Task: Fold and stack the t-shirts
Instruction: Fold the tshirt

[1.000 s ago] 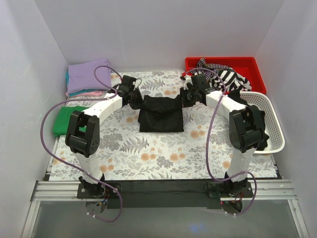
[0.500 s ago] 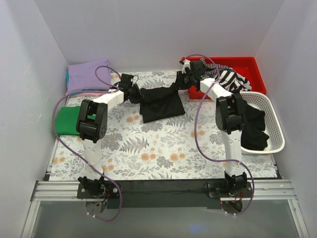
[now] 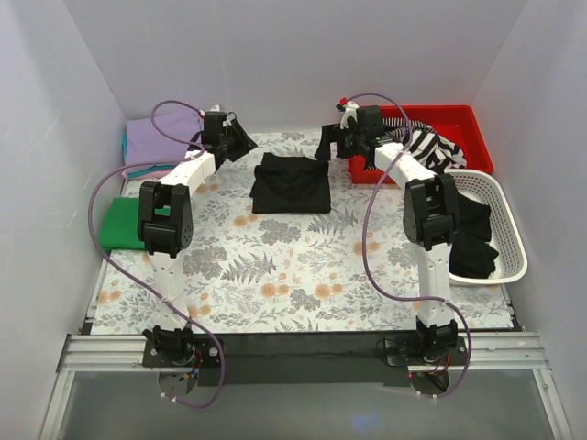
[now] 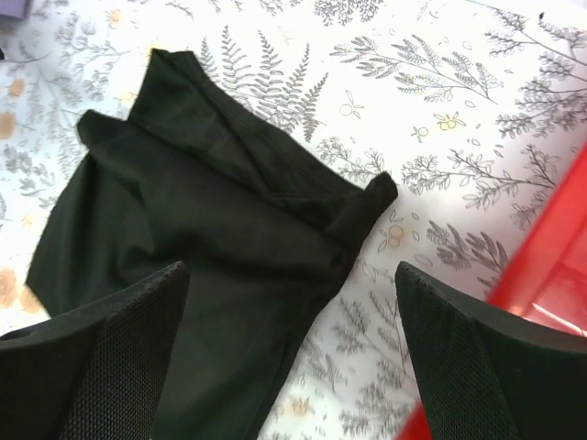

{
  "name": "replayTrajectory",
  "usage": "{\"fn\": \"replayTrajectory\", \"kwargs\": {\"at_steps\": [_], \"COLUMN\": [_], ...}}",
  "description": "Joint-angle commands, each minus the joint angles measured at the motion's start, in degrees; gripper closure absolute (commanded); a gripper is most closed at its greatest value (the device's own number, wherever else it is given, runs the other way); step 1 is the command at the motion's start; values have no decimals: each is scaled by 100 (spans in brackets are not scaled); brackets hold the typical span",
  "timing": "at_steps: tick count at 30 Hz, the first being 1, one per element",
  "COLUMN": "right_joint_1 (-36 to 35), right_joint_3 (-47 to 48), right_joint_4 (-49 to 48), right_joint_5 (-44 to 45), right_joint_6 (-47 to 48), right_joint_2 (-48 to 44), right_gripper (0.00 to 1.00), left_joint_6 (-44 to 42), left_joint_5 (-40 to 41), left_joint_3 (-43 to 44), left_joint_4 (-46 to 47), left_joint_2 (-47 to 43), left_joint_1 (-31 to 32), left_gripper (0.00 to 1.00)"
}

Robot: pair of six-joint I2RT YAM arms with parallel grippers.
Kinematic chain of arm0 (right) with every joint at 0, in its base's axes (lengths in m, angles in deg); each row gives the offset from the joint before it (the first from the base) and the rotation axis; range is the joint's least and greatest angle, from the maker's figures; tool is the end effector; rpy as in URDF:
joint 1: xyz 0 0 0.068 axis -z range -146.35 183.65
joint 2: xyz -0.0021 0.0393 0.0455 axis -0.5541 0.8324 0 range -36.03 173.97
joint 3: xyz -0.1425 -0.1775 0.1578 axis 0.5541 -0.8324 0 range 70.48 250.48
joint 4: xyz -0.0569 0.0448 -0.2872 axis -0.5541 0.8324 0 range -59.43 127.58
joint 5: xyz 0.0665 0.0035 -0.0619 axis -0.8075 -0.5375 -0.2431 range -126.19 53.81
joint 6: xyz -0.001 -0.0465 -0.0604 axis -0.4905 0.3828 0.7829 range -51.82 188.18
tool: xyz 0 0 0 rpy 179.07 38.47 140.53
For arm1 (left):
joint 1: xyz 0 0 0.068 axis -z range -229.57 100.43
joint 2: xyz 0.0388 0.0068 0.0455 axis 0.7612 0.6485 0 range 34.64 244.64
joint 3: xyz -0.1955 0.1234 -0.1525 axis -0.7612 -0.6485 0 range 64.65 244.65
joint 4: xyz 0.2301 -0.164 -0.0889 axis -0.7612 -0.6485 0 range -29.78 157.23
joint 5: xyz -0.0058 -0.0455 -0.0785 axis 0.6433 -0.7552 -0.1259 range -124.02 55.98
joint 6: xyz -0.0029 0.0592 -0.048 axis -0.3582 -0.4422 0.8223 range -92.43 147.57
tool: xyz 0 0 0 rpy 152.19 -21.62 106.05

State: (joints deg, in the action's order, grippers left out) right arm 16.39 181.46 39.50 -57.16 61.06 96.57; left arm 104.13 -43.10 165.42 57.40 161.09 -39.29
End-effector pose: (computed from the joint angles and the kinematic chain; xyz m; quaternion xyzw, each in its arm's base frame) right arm 0.5674 0.2005 0.1948 -0.1654 0.8425 0.2574 0.4433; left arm 0.5605 -0.1120 0.1813 -0.4541 0.7619 -0.3648 0.2831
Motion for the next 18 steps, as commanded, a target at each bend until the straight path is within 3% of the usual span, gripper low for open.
{"fn": "replayTrajectory", "kwargs": {"at_steps": [1, 6, 12, 18], "right_joint_1": [-14, -190, -296, -340], "right_joint_3": [-348, -428, -498, -165], "right_joint_4": [-111, 170, 259, 293], "right_joint_5": [-248, -574, -979, -1278], "right_joint_6": [210, 246, 140, 17], "right_joint_2": [-725, -735, -533, -50], "right_gripper": [3, 6, 12, 12], "left_joint_6": [-106, -35, 96, 264], "left_joint_5": [-14, -1461, -1956, -2265], "left_joint_3": [-319, -751, -1261, -1016], "left_joint_4": [191, 394, 446, 543], "left_joint_2": [-919, -1114, -851, -219], "left_joint_1": [26, 70, 105, 105], "left_gripper": [61, 61, 63, 65]}}
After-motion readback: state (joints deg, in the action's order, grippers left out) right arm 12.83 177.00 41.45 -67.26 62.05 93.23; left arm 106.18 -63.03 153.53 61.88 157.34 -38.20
